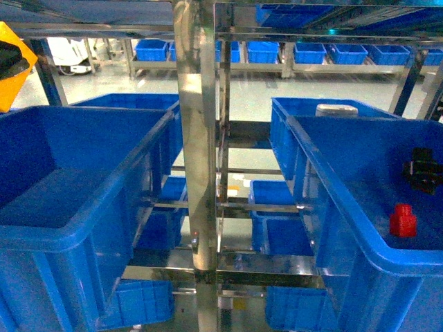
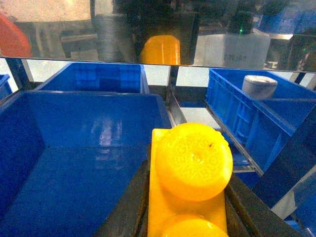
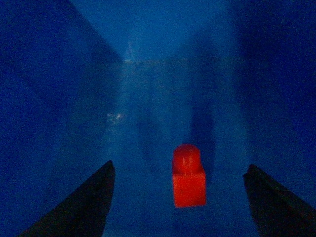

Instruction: Sort and place red and yellow blocks in left bins

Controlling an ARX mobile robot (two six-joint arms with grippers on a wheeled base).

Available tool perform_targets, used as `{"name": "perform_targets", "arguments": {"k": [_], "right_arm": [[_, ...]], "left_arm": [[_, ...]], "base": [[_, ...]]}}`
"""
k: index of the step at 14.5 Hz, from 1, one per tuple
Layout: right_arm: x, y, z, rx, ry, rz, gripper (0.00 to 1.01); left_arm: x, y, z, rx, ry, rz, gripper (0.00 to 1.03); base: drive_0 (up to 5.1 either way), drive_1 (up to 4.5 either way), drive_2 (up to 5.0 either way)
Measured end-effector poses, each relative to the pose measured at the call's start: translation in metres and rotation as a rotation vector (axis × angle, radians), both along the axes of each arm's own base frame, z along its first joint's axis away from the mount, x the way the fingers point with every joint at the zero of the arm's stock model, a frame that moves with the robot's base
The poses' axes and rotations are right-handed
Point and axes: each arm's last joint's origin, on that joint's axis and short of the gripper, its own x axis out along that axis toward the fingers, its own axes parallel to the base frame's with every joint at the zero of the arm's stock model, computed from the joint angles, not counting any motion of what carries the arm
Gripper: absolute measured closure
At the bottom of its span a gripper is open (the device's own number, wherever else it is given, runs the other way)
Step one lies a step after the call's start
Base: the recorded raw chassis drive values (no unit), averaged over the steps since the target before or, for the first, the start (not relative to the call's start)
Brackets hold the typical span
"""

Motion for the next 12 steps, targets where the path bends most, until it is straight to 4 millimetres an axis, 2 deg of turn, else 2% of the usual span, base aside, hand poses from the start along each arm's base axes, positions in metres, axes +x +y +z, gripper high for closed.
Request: {"name": "perform_targets", "arguments": {"k": [2,3,6,7,9,10,11,12], "right_arm": [[-0.005,0.005,0.000,-0.005,-0.016,-0.004,0.08],[-0.030,0.020,0.013,-0.018,-0.109,-0.002,0.03],[-0.070,0.045,0.037,-0.042,-0.231,0.001,0.03],[-0.089,0.047,0.040,-0.061,-0.253,-0.012,0.03],[-0.145,0.038,0.053,-0.134,-0.364,-0.088,0.03],[-0.174,0.034,0.067,-0.149,-0.461,-0.129,0.03],[-0.208,0.032,0.078,-0.155,-0.503,-0.153,0.03],[-0.233,0.033,0.079,-0.142,-0.488,-0.163,0.03]], "left_arm": [[0.000,0.000,0.000,0.000,0.000,0.000,0.76],[0.000,0.000,0.000,0.000,0.000,0.000,0.76],[0.000,0.000,0.000,0.000,0.000,0.000,0.76],[0.000,0.000,0.000,0.000,0.001,0.000,0.76],[0.000,0.000,0.000,0.000,0.001,0.000,0.76],[0.000,0.000,0.000,0.000,0.000,0.000,0.76],[0.000,0.000,0.000,0.000,0.000,0.000,0.76],[0.000,0.000,0.000,0.000,0.000,-0.001,0.76]], "base": [[0.0,0.00,0.0],[0.0,0.00,0.0],[0.0,0.00,0.0],[0.0,0.00,0.0],[0.0,0.00,0.0],[0.0,0.00,0.0],[0.0,0.00,0.0],[0.0,0.00,0.0]]}}
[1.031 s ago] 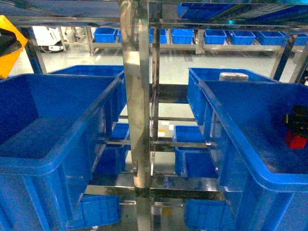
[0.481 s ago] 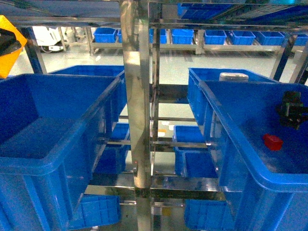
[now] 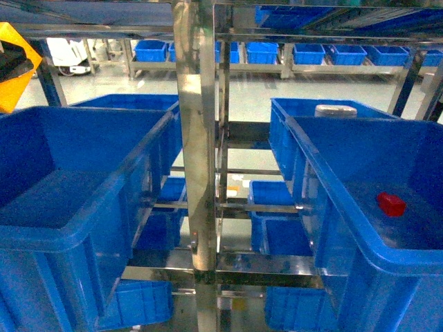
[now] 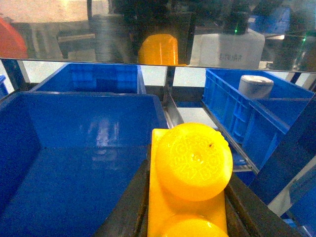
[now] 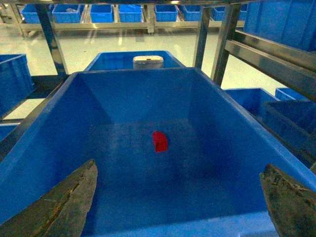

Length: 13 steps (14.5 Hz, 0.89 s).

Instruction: Sort and place red and yellow blocks in left bins

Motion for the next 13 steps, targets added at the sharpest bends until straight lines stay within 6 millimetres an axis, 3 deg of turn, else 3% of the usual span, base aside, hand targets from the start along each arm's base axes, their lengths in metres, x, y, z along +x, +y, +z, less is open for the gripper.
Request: {"name": "perform_targets", "arguments": {"k": [1,3,5,10,13], "right_arm": [[-0.017,0.001,0.002,0.008,-0.016,-0.003,0.03],[-0.018,0.001,0.018,0.006,-0.109,-0.003,0.03],[-0.018,0.001,0.015,0.008,-0.087,-0.003,0.03],[-0.018,0.001,0.015,0.008,-0.089,-0.003,0.03],[-0.018,0.001,0.015,0.008,-0.089,-0.003,0.03]], "left_arm": [[0.000,0.000,0.000,0.000,-0.001,0.000,0.76],[0.000,0.000,0.000,0.000,-0.001,0.000,0.76],[0.000,0.002,-0.006,0.007,0.051,-0.003,0.76],[0.022,0.028,-0.057,0.007,0.240,0.076,0.76],[0.055,0.048,-0.078,0.018,0.288,0.053,0.76]], "base": [[0.0,0.00,0.0],[0.0,0.00,0.0],[0.0,0.00,0.0],[0.0,0.00,0.0],[0.0,0.00,0.0]]}}
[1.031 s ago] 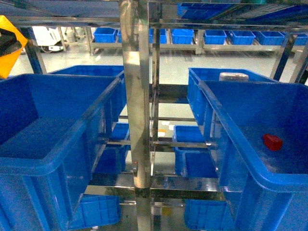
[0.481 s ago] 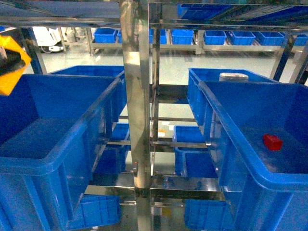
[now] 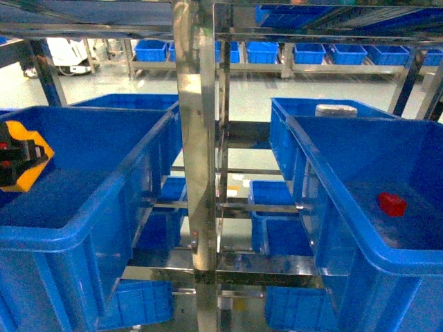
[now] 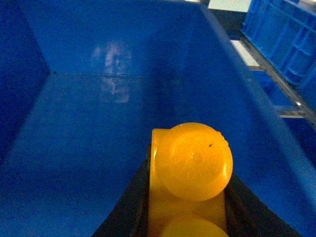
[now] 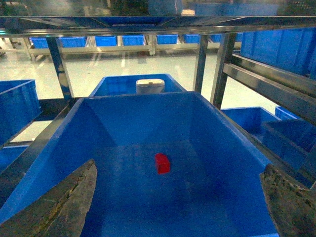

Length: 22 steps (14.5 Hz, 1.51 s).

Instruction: Sort and place red and yellow blocks in left bins

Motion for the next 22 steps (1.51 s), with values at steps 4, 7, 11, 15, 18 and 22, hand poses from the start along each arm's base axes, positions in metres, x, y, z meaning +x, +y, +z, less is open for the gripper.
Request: {"name": "perform_targets", "arguments": {"k": [4,7,11,15,18,22], "right_arm": [[0.000,0.000,0.000,0.000,0.000,0.000,0.03],[0.000,0.000,0.000,0.000,0.000,0.000,0.03],[0.000,0.000,0.000,0.000,0.000,0.000,0.03],[0.000,0.000,0.000,0.000,0.000,0.000,0.03],[0.000,0.000,0.000,0.000,0.000,0.000,0.03],[0.000,0.000,0.000,0.000,0.000,0.000,0.03]], "left_arm": [[0.062,0.048,-0.026,0.046,0.103,0.002,0.76],[0.093,0.074,-0.034,0.044,0.139,-0.030,0.76],[0.084,0.063,-0.035,0.049,0.198,-0.064,0.25],[0.054,0.042,0.007,0.101,0.087,-0.146,0.06],[0.017,0.028,0.013,0.077,0.108,-0.189,0.05],[-0.065,-0.005,0.067,-0.030,-0.127,-0.171,0.05]], "base": [[0.0,0.00,0.0],[0.0,0.00,0.0],[0.0,0.00,0.0],[0.0,0.00,0.0],[0.0,0.00,0.0],[0.0,0.00,0.0]]}}
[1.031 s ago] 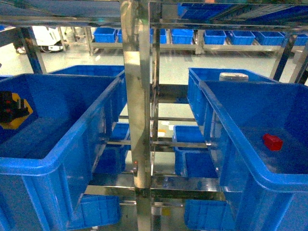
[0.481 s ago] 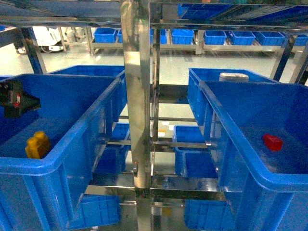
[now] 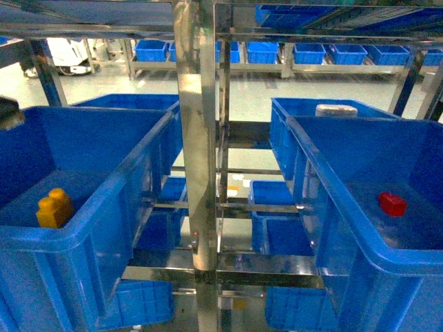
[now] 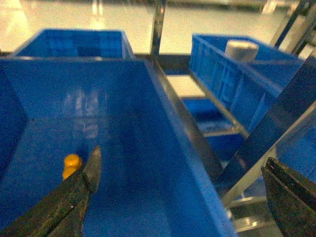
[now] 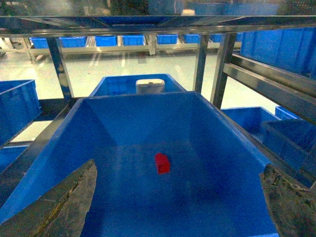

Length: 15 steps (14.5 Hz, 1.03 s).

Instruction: Sort and place red and yellow blocks in left bins

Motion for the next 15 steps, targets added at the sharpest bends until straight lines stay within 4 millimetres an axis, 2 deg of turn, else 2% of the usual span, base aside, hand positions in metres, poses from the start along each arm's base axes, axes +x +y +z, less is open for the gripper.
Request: {"name": "perform_targets", "arguments": {"k": [2,4,5,15], "right_arm": [[0.000,0.000,0.000,0.000,0.000,0.000,0.03],[0.000,0.000,0.000,0.000,-0.001,0.000,0.03],[0.000,0.000,0.000,0.000,-0.001,0.000,0.03],[0.000,0.000,0.000,0.000,0.000,0.000,0.03]], "left_arm": [[-0.029,-0.017,0.025,-0.130,-0.105,0.090,0.05],[-0.043,-0.027,0.045,-0.219,-0.220,0.119,0.05],[-0.043,-0.028,0.049,-0.242,-0.261,0.116,0.05],[-0.040,-0.028,0.046,-0.250,-0.271,0.119,0.05]], "base": [[0.0,0.00,0.0],[0.0,0.00,0.0],[0.0,0.00,0.0],[0.0,0.00,0.0]]}}
